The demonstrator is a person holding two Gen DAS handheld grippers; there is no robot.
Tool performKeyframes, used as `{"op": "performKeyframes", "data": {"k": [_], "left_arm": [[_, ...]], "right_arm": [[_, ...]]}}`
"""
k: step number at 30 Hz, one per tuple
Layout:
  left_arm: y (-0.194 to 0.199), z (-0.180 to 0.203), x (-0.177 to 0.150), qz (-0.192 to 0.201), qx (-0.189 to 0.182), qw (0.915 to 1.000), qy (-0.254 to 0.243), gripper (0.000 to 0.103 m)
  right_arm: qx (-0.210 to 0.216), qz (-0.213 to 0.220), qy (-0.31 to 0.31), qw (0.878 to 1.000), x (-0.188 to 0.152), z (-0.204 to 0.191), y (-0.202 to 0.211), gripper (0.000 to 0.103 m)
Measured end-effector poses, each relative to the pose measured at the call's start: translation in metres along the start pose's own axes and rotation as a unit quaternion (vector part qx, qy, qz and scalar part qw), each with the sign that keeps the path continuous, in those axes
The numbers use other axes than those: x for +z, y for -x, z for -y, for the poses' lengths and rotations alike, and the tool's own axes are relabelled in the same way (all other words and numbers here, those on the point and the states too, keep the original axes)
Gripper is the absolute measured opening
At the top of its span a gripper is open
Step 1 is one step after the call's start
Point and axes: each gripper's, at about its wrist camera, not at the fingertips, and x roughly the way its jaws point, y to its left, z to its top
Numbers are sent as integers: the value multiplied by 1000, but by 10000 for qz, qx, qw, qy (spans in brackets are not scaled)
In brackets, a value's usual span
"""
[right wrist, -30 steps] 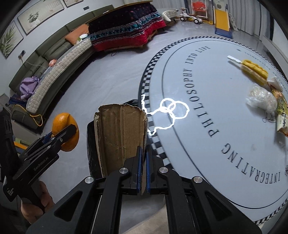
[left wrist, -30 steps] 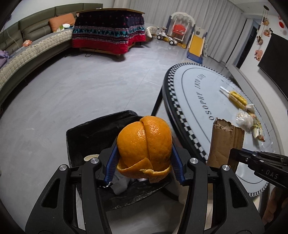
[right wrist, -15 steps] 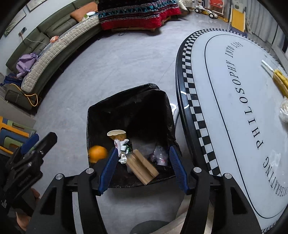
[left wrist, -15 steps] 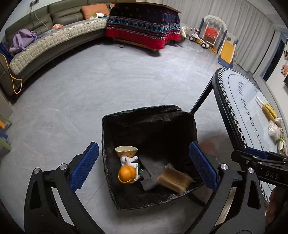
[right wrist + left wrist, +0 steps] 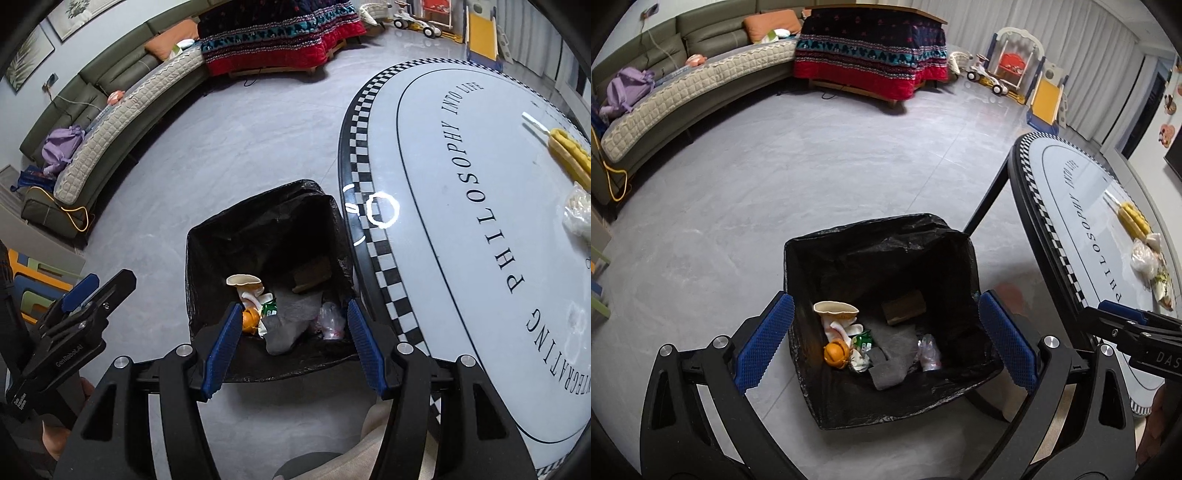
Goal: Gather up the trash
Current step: 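Move both grippers back over the table toward the corn snack packet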
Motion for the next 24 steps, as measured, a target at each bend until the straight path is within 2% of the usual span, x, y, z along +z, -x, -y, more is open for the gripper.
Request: {"op": "performKeyframes", "data": {"k": [10, 15, 24], "left_arm": [[12, 51, 9, 61, -296, 9988, -380, 97], [15, 100, 16, 79, -574, 9951, -805, 97], [8, 205, 24, -77, -1069, 9823, -1535, 97]], "right_arm": [[46, 246, -225, 9994, 1, 41, 31, 61], [-113, 416, -376, 9984, 2, 74, 54, 61], [-543, 648, -1045, 9909, 2, 167, 93, 61]]}}
